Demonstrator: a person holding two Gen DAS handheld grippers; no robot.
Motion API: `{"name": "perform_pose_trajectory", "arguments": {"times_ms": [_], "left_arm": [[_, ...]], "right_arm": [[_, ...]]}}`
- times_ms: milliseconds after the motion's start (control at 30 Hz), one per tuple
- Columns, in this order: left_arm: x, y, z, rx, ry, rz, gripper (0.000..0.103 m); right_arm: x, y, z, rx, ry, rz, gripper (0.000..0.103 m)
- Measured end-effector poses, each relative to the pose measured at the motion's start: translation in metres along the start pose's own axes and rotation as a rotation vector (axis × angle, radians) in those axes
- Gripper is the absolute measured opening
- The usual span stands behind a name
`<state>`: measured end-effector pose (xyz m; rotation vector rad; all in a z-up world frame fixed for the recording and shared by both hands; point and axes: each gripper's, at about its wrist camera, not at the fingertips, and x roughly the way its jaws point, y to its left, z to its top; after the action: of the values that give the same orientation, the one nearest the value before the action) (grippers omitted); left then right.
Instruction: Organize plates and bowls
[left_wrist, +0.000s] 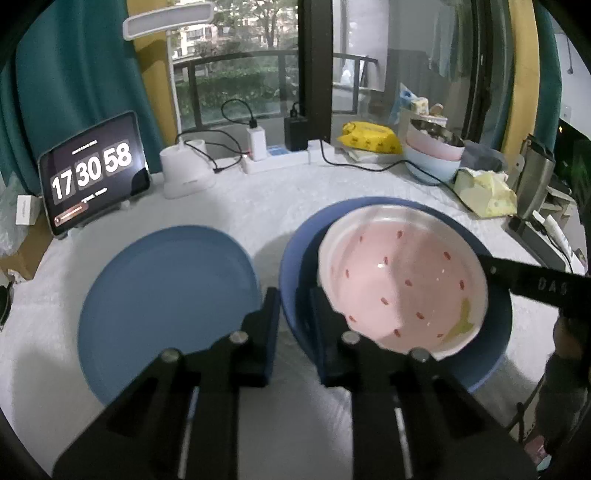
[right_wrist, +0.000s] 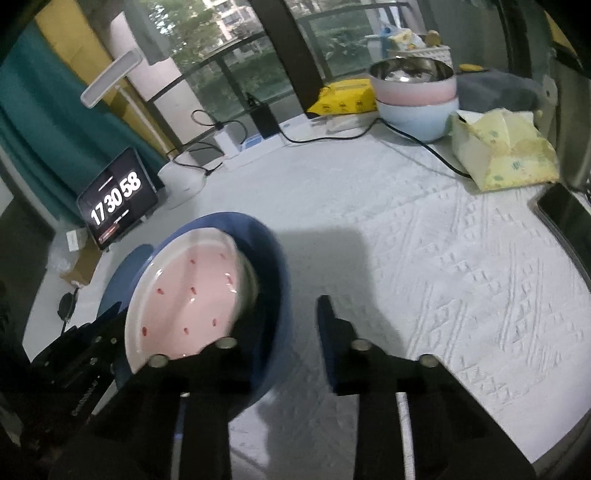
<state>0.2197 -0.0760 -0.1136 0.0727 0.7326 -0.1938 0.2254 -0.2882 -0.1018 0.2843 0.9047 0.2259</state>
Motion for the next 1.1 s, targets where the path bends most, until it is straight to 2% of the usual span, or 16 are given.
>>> {"name": "perform_pose_trajectory", "arguments": {"times_ms": [67,600,1100], "left_arm": [[0.001,0.001,0.000,-0.009,0.002,-0.007,0.015],[-0.005,0.001,-0.001,-0.020,0.006,-0.027,0.013],[-0.021,0.000,0.007,-0.022,-0.046,-0.036,0.013]], "right_arm": [[0.000,0.005,0.000,-0.010,-0.007,-0.027,0.011],[-0.006,0.008,0.001,-0.013,-0.028,-0.061,0.010],[-0.025,0.015,0.008,-0.011,-0.063,-0.061,0.010]]}}
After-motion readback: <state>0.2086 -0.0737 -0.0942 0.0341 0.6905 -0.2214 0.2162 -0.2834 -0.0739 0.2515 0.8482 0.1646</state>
